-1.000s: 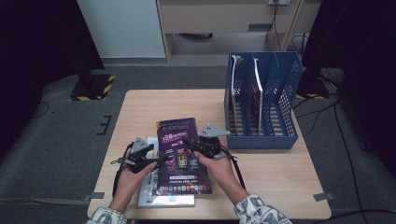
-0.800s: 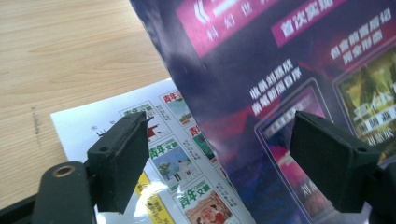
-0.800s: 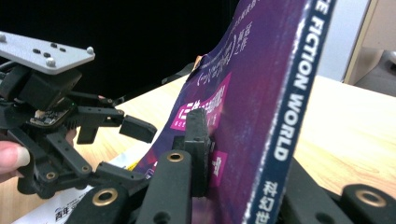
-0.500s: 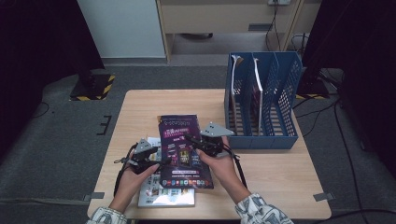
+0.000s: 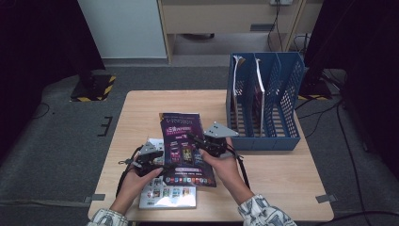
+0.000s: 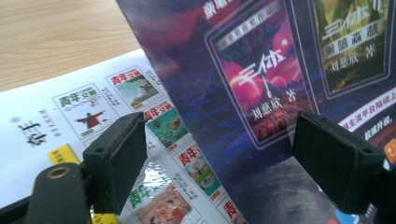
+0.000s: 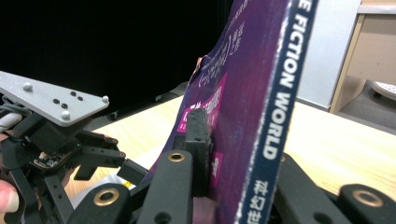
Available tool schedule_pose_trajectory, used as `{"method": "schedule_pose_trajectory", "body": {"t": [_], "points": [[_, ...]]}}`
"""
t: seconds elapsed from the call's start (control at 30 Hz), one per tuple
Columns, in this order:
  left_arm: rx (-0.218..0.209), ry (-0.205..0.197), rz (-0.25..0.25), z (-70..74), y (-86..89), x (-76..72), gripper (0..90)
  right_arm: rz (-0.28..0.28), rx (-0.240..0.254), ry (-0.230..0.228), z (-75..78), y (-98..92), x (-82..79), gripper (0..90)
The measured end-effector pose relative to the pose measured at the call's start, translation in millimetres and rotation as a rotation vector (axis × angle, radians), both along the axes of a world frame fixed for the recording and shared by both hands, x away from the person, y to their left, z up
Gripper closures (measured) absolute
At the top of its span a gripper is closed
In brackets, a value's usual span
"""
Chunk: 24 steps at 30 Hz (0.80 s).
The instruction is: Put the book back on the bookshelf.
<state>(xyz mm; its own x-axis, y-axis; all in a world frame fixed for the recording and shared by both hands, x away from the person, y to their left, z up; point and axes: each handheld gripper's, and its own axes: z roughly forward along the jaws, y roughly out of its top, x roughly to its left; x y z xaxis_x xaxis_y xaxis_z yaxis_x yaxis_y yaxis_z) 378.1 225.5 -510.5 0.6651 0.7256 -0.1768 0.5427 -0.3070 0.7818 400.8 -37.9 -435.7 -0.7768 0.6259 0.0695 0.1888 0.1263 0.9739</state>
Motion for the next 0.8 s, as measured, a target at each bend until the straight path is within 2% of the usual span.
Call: {"method": "schedule_pose_trajectory", "body": {"t": [0.23, 0.43, 0.57, 0.8], "points": [[-0.002, 0.011, -0.014, -1.2, -1.0, 0.4, 17.0, 0.003, 0.021, -0.036, 4.9, -0.8, -2.1, 81.1], [0.002, 0.014, -0.035, -2.9, -4.6, -0.2, 15.7, 0.006, 0.027, -0.05, 7.0, -1.2, -3.3, 81.3], [-0.009, 0.024, -0.024, -3.6, -5.6, 0.5, 16.0, 0.004, 0.037, -0.059, 8.1, -1.6, -3.6, 81.4], [-0.024, 0.034, -0.041, -3.5, -5.6, 0.6, 25.4, 0.009, 0.054, -0.085, 12.4, -2.5, -5.3, 81.7]]}}
